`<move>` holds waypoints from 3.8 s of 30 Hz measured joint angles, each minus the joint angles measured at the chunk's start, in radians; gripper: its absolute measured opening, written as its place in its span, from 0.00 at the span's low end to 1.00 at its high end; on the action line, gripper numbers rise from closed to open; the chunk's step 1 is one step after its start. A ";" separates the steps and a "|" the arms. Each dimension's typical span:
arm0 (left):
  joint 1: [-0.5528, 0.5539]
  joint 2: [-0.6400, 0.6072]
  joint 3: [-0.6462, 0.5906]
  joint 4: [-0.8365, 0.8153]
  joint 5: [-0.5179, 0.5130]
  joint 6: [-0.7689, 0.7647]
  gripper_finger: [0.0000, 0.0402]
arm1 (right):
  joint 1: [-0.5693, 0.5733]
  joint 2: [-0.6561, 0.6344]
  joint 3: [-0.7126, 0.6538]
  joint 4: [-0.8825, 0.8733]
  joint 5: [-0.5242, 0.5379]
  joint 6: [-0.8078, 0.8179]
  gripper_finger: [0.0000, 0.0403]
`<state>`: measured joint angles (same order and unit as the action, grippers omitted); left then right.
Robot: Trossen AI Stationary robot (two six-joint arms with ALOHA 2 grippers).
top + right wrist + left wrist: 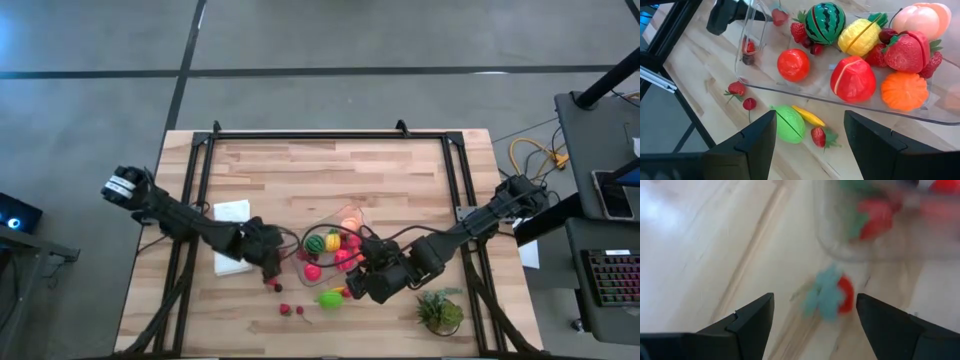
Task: Pick and placing Produce into tupperware
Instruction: Put the top left strawberry into the transparent bin
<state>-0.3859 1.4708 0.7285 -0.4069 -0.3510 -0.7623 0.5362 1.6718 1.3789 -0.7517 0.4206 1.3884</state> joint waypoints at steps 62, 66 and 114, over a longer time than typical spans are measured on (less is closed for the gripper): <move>0.137 -0.002 -0.007 -0.003 0.341 0.824 0.64 | -0.053 -0.001 -0.037 -0.011 0.079 -0.057 0.56; 0.137 -0.002 -0.020 -0.004 0.341 0.823 0.58 | -0.053 -0.001 -0.037 -0.011 0.079 -0.054 0.56; 0.158 -0.289 0.201 0.207 0.098 0.742 0.31 | -0.074 -0.210 -0.035 -0.173 0.400 -0.009 0.56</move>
<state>-0.2276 1.1815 0.9296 -0.1996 -0.2532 -0.0205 0.4627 1.4616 1.3440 -0.9249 0.8204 1.3792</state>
